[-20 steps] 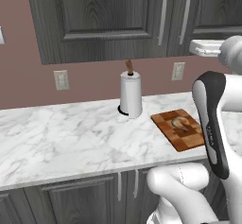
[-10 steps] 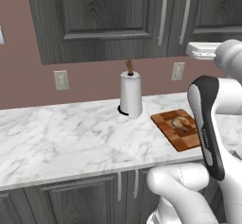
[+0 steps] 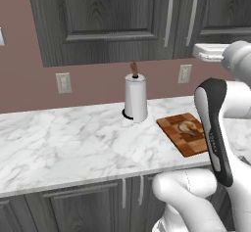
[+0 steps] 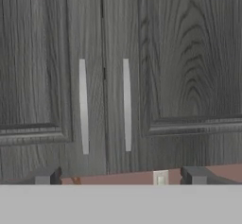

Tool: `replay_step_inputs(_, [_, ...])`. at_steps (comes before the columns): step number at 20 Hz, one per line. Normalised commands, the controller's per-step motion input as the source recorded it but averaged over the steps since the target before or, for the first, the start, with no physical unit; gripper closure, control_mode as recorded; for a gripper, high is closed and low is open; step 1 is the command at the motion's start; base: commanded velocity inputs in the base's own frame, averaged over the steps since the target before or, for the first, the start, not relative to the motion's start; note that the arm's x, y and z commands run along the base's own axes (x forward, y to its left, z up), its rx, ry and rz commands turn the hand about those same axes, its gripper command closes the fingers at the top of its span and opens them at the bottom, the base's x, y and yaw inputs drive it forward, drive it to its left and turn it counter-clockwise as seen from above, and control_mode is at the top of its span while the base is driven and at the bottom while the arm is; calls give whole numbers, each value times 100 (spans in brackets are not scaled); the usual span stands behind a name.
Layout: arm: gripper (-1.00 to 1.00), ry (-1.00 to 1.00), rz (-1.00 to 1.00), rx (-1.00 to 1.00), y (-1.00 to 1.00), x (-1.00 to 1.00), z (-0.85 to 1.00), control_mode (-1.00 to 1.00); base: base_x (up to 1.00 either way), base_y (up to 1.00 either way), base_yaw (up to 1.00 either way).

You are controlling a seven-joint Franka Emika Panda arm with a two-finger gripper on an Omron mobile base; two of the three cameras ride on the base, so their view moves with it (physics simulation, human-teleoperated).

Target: Open the cabinet, retrieve the rolling pin, and place it next to the meat on the cutting board to prepare for tenderizing.

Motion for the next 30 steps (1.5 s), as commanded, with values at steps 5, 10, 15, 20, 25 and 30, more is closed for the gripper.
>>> replay_step_inputs(5, [-100, 0, 0, 1, 0, 25, 0, -100, 0, 0, 0])
replay_step_inputs(10, [-100, 1, 0, 0, 0, 43, 0, -100, 0, 0, 0])
replay_step_inputs(15, [-100, 2, 0, 0, 0, 50, 3, -100, 0, 0, 0])
replay_step_inputs(20, [-100, 3, 1, 0, 0, 46, 4, -100, 0, 0, 0])
replay_step_inputs(25, [-100, 1, 1, 0, 0, 42, 3, -100, 0, 0, 0])
replay_step_inputs(30, [-100, 0, 0, -2, -2, 34, 8, -100, 0, 0, 0])
